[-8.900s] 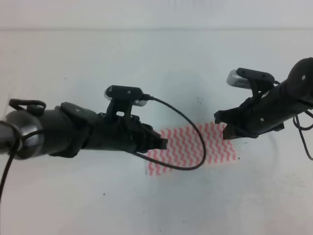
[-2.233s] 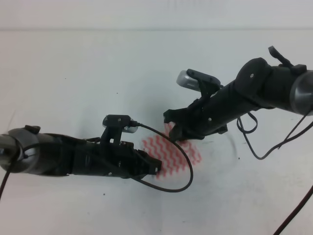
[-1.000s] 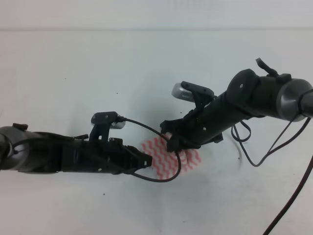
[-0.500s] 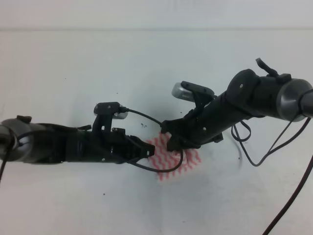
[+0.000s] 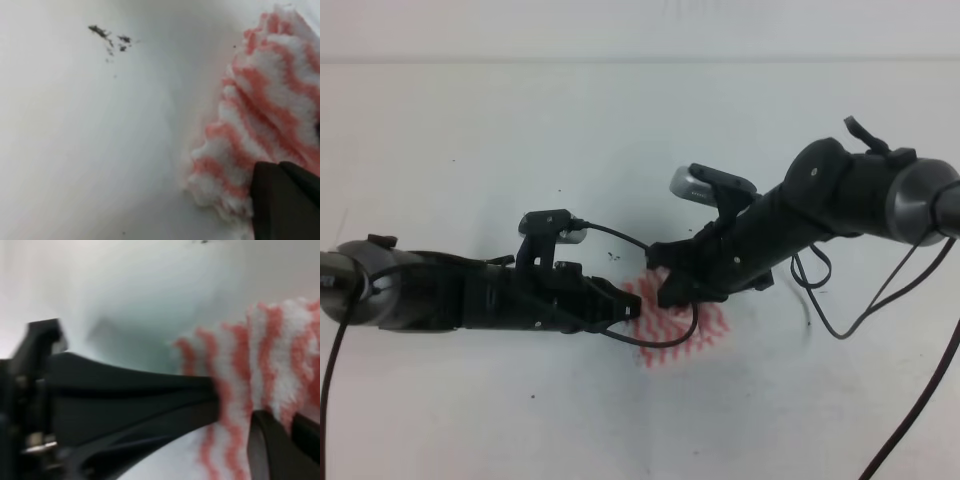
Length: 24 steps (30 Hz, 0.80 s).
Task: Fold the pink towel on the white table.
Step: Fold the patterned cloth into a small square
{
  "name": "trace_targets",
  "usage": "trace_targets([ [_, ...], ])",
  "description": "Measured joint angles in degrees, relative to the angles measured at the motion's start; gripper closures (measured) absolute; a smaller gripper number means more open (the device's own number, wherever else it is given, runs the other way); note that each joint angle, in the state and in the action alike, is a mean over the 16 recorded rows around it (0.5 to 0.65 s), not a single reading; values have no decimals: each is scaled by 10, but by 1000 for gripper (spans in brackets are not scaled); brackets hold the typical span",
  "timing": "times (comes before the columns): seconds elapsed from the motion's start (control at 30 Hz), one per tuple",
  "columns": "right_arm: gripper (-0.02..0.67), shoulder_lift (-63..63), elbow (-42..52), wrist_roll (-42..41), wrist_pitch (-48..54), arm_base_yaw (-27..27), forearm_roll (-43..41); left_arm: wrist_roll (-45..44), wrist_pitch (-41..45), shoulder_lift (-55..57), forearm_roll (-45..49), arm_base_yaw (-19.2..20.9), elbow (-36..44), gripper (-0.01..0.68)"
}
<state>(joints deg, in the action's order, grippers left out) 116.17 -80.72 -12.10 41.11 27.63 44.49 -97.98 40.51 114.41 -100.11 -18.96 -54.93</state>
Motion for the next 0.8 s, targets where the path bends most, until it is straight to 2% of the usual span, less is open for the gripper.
trace_targets([
  [0.67, 663, 17, -32, 2, 22, 5, -2, 2, -7, -6, 5, 0, 0, 673],
  [0.8, 616, 21, -32, 1, 25, 5, 4, 9, -22, -23, 19, 0, 0, 673],
])
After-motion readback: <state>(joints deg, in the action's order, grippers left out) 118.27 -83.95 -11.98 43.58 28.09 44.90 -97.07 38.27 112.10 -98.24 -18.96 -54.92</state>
